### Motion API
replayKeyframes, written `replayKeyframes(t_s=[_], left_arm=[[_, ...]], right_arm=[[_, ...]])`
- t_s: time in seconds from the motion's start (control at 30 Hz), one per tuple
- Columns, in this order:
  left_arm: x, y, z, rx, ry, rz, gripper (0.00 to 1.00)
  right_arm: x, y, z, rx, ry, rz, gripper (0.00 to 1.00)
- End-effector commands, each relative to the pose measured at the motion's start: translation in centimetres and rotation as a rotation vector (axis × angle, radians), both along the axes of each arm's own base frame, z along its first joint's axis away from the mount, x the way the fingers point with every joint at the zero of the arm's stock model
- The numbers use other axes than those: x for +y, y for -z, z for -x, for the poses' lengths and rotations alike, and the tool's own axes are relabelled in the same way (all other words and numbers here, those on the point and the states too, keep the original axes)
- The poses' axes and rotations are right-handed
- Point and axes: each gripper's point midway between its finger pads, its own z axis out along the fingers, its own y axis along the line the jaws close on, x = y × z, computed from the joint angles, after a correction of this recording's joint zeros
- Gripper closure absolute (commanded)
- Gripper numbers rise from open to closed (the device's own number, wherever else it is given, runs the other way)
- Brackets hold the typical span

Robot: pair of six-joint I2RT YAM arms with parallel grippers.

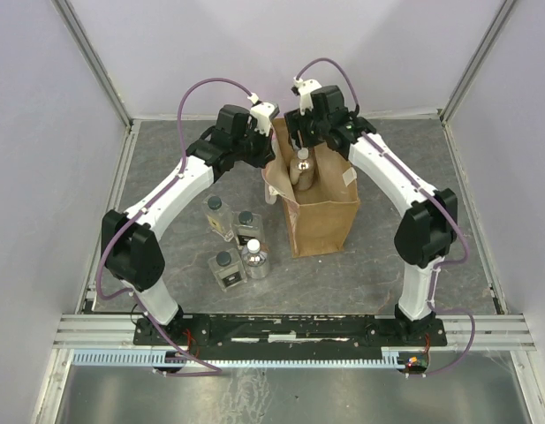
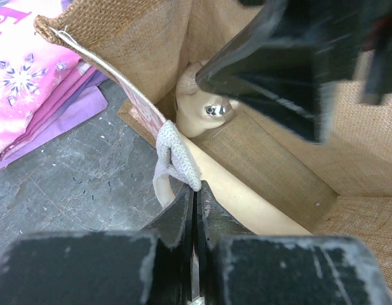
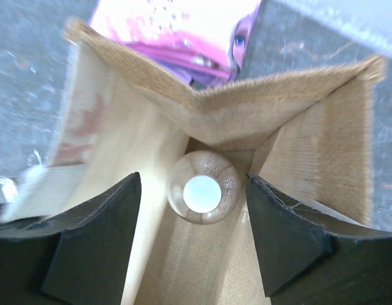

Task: Place the personal care products into the canvas bag

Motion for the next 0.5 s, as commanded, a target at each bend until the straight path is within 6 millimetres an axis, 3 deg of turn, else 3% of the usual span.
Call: replayKeyframes(t_s=[0.0,0.2,0.37,0.47], left_arm=[[-1.3,-1.5,0.0,-0.010,0.025,0.063,0.97],[-1.3,-1.5,-0.2,-0.013,0.019,0.063,0.97],[-1.6,-1.3,-0.3,0.001,0.029,0.058,0.97],[-1.5,-1.0,-0.5,0.003,0.031,0.045,0.97]], right_arm=[[-0.1,-10.5,0.9,-0.195,0.009,-0.097,0.24],[-1.4,-13.3,4.2,-0.221,0.013,-0.052,0.22],[-1.8,-13.6,9.9,-0.190,-0.001,0.069,0.19],[-1.0,-14.5,14.5,-0.199,-0.035,0.069,0.18]])
